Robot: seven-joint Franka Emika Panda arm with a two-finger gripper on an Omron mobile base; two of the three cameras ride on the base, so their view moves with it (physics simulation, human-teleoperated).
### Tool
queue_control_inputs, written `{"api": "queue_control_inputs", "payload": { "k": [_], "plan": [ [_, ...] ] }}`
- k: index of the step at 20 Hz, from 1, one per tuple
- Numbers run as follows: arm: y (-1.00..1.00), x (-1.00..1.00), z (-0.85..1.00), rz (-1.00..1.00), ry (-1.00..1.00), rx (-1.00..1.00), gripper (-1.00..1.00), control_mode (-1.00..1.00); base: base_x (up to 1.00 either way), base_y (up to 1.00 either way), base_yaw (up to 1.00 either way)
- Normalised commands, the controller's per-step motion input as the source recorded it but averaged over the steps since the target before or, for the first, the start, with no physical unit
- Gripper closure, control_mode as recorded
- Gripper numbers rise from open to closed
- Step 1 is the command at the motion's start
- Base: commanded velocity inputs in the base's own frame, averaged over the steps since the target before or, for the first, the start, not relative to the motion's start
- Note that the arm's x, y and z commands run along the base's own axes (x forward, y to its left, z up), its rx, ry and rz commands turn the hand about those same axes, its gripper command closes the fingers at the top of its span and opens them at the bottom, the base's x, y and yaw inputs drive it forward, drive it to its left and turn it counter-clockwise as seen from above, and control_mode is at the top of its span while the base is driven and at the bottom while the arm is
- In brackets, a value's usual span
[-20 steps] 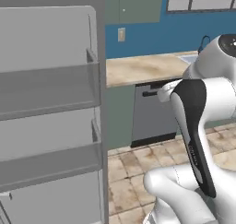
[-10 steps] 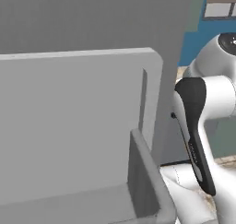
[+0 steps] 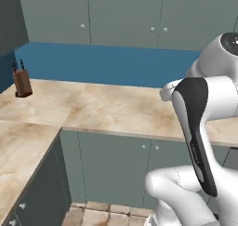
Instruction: Place the beer and liquor on the top shelf of the fridge to keep them out of children's reach, and place the tomato on lower shelves for easy access.
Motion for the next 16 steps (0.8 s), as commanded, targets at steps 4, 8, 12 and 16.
{"api": "queue_control_inputs", "payload": {
  "k": [4,8,12,16],
  "plan": [
    [0.0,0.0,0.0,0.0,0.0,0.0,-1.0,1.0,0.98,0.0,0.71],
    [0.0,0.0,0.0,0.0,0.0,0.0,-1.0,1.0,0.52,0.09,0.75],
    [0.0,0.0,0.0,0.0,0.0,0.0,-1.0,1.0,0.06,0.38,0.79],
    [0.0,0.0,0.0,0.0,0.0,0.0,-1.0,1.0,0.0,0.48,0.8]
  ]
}}
